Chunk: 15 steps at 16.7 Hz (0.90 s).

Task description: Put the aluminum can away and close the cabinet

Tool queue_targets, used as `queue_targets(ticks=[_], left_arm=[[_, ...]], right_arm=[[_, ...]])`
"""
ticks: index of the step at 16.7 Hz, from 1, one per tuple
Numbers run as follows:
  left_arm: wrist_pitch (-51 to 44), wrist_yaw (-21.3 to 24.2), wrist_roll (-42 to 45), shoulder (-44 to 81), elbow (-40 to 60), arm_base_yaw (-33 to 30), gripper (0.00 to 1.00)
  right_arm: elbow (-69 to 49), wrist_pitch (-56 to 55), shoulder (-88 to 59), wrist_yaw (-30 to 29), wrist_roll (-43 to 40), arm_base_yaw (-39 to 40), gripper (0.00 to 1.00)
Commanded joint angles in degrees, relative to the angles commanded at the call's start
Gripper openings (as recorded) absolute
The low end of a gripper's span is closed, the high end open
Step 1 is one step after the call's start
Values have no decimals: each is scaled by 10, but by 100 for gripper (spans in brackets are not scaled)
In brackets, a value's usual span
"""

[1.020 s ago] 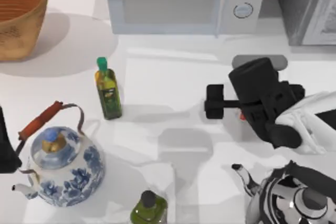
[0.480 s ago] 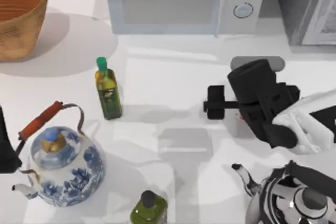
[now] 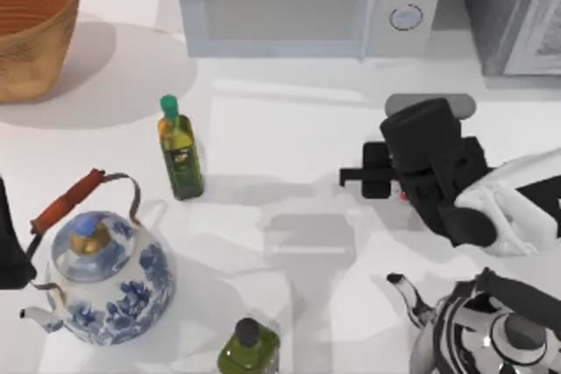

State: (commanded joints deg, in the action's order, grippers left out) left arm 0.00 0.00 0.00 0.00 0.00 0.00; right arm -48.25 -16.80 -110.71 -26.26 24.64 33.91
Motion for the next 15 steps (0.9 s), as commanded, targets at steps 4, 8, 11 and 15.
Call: queue_targets(ticks=[4,8,11,15], left_arm=[[0,0,0,0,0,0,100],[0,0,0,0,0,0,100],[0,0,0,0,0,0,100],[0,0,0,0,0,0,100]], right_arm=[[0,0,0,0,0,0,0],[0,0,0,0,0,0,0],[0,0,1,0,1,1,0],[-21,42,17,1,-2,3,0]])
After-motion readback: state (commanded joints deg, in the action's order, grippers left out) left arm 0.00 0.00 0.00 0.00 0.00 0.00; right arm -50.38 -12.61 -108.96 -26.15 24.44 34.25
